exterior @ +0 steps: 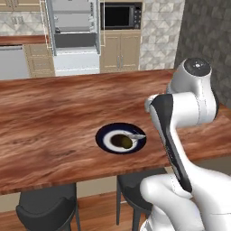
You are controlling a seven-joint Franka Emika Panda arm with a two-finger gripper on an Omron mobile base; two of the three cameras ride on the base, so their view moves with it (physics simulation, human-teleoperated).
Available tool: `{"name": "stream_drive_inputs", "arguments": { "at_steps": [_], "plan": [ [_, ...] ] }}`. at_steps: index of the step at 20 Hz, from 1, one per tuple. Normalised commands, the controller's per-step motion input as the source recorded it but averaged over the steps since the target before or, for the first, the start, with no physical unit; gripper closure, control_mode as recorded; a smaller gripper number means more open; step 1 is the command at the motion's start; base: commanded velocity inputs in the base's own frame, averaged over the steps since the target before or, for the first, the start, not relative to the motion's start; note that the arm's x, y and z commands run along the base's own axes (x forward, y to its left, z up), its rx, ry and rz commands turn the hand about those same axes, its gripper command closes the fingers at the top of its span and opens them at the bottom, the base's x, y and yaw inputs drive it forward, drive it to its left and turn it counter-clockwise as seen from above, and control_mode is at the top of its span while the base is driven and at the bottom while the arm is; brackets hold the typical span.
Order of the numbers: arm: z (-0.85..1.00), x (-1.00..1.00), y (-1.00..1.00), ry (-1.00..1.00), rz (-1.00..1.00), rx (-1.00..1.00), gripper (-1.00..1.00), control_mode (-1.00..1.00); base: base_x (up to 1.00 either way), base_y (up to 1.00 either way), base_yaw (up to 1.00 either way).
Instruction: Take the cheese, fish, and avocado from the fridge and place them on the plate on the dining counter to create an appetizer plate.
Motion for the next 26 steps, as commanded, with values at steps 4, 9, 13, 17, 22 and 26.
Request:
{"name": "stream_drive_inputs", "arguments": {
  "at_steps": [4,9,13,17,22,26],
  "plan": [
    [-0.41,0.01,0.94,0.0,-0.08,0.0,1.0,-1.0,0.0,0.0,0.0],
    [-0.56,0.13,1.0,0.08,-0.08,0.01,1.0,-1.0,0.0,0.0,0.0],
    [-0.64,0.29,0.83,0.2,-0.03,0.02,1.0,-1.0,0.0,0.0,0.0],
    [-0.63,0.62,0.49,0.29,0.0,0.08,1.0,-1.0,0.0,0.0,0.0],
    [-0.44,0.96,0.06,0.22,0.0,0.06,1.0,-1.0,0.0,0.0,0.0],
    [-0.33,0.99,0.0,0.05,0.0,0.01,1.0,-1.0,0.0,0.0,0.0]
  ]
}}
